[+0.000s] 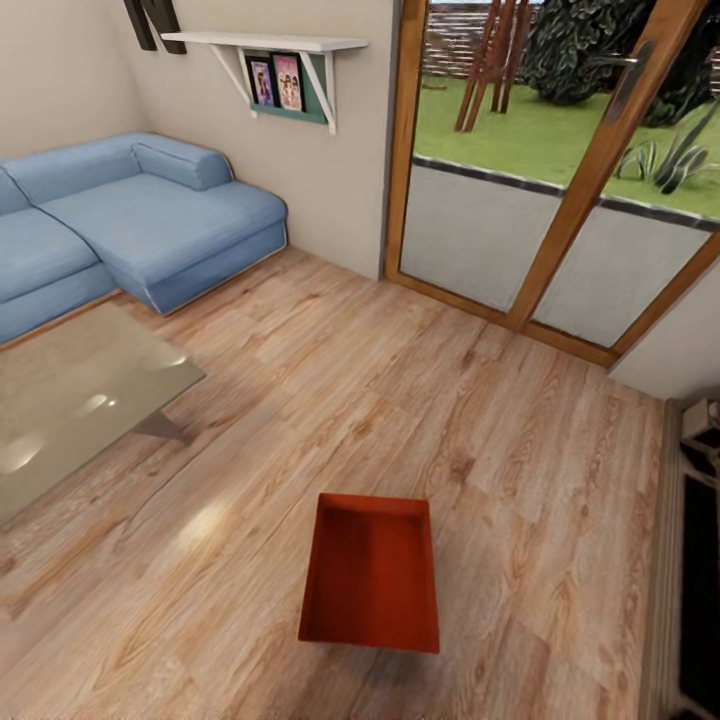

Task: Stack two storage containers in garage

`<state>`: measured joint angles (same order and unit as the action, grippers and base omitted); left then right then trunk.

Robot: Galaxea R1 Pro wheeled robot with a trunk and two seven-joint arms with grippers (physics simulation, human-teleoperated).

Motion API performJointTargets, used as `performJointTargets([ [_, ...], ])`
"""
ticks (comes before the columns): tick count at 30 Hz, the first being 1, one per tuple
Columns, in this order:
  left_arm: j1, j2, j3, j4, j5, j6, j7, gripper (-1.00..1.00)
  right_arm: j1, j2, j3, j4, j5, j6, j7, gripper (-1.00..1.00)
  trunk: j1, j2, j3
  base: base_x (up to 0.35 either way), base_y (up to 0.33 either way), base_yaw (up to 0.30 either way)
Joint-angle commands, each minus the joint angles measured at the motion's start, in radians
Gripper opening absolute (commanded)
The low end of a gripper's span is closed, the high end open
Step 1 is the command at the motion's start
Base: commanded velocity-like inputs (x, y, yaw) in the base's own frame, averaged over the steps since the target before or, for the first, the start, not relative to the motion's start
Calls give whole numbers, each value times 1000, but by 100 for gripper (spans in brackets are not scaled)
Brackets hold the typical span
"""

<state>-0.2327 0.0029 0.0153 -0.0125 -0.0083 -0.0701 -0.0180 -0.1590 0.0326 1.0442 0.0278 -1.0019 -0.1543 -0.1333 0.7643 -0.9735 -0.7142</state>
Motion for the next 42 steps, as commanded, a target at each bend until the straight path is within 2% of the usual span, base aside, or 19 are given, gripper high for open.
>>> performJointTargets([
  [1,0,0,2,1,-1,-4,-2,100,0,1,8,3,-7,-4,0,100,0,0,-2,0,0,28],
  [11,0,0,2,2,0,-4,-2,100,0,0,7,3,-15,-4,0,100,0,0,-4,0,0,5],
  [24,0,0,2,2,1,-4,-2,100,0,0,7,3,-15,-4,0,100,0,0,-21,0,0,0],
  [31,0,0,2,1,-1,-4,-2,100,0,0,8,3,-15,-5,0,100,0,0,-24,0,0,-1],
  [42,0,0,2,0,-1,-4,-2,100,0,0,7,3,-15,-5,0,100,0,0,-24,0,0,-171],
])
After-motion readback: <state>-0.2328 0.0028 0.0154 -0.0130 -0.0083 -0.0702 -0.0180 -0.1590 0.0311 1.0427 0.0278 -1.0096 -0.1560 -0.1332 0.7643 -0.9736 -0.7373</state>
